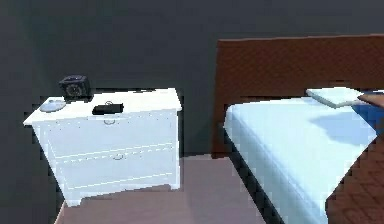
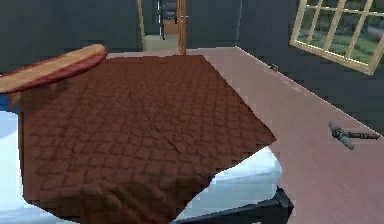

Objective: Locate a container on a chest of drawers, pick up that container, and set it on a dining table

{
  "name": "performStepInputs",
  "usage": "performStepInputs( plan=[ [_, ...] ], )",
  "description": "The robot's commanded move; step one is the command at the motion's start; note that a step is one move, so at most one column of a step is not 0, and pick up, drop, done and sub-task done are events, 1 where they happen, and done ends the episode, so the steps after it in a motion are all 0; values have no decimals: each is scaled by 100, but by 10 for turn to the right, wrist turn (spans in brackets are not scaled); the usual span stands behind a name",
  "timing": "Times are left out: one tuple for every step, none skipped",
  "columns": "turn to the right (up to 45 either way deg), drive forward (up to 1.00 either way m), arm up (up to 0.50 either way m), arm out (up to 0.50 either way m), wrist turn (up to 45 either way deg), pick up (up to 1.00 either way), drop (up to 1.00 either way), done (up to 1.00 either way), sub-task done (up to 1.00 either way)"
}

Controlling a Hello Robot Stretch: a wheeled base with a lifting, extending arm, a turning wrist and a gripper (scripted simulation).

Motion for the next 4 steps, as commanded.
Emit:
performStepInputs(
  plan=[
    [0, 45, 0, 0, 0, 0, 0, 0, 0],
    [-90, 0, 0, 0, 0, 0, 0, 0, 0],
    [0, 40, 0, 0, 0, 0, 0, 0, 0],
    [-450, 0, 0, 0, 0, 0, 0, 0, 0]
  ],
)
